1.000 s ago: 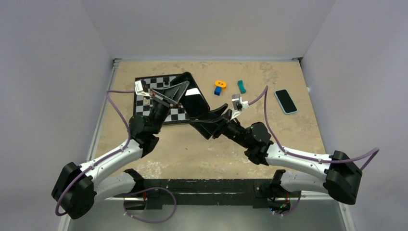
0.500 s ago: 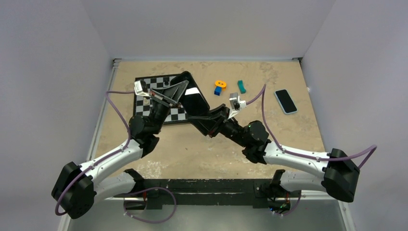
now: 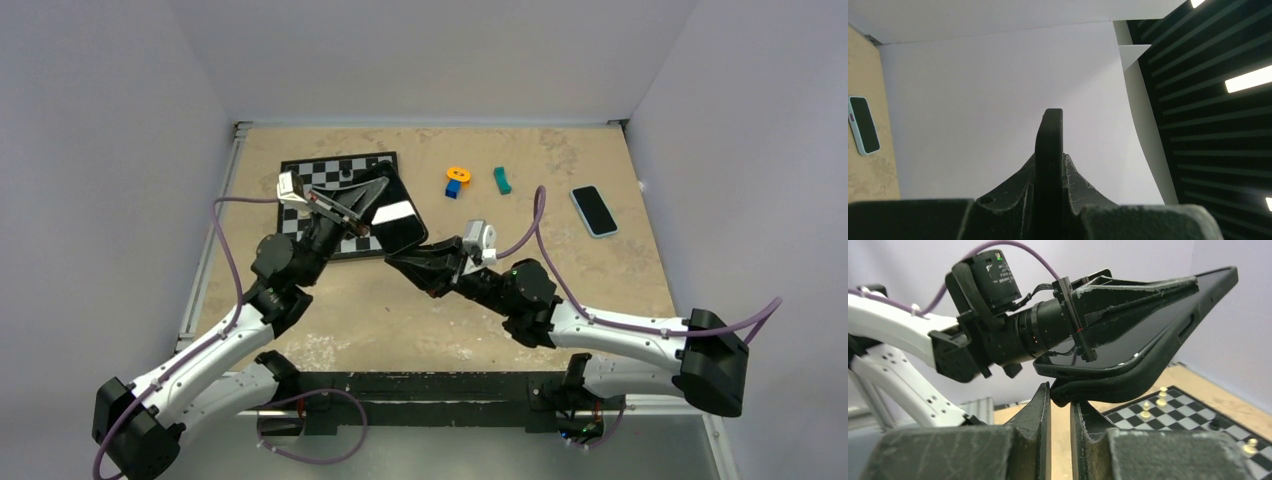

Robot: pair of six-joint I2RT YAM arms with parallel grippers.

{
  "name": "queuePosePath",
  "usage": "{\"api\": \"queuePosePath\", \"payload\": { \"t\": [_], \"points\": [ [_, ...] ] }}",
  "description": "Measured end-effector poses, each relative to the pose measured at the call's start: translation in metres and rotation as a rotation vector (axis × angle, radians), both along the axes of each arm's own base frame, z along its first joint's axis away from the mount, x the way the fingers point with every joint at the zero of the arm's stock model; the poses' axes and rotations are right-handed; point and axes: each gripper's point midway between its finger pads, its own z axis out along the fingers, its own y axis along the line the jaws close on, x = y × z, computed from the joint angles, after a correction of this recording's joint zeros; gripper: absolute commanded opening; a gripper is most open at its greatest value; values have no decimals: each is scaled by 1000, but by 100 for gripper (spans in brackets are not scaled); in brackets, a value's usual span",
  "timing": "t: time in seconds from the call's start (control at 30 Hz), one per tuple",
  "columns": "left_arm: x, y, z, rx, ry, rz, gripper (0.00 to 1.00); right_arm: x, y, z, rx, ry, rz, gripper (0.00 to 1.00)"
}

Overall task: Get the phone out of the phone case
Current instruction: Remove the phone case from the phone.

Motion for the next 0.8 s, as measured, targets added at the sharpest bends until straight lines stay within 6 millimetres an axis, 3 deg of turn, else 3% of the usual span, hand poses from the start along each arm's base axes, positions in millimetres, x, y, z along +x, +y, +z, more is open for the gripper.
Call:
{"api": "queuePosePath", "payload": {
  "t": [0.23, 0.43, 0.67, 0.8],
  "points": [
    [0, 0, -7, -7, 57, -25, 0, 4, 1, -9, -111, -136, -53, 0],
    [-4, 3, -2, 0, 29, -20, 0, 1, 0, -8, -126, -134, -32, 0],
    [-9, -8, -1, 87, -79, -38, 0, -1, -8, -20, -105, 99, 151, 0],
    [-14, -4, 9, 123, -175, -15, 0, -5, -6, -17, -101, 246, 260, 0]
  ]
}}
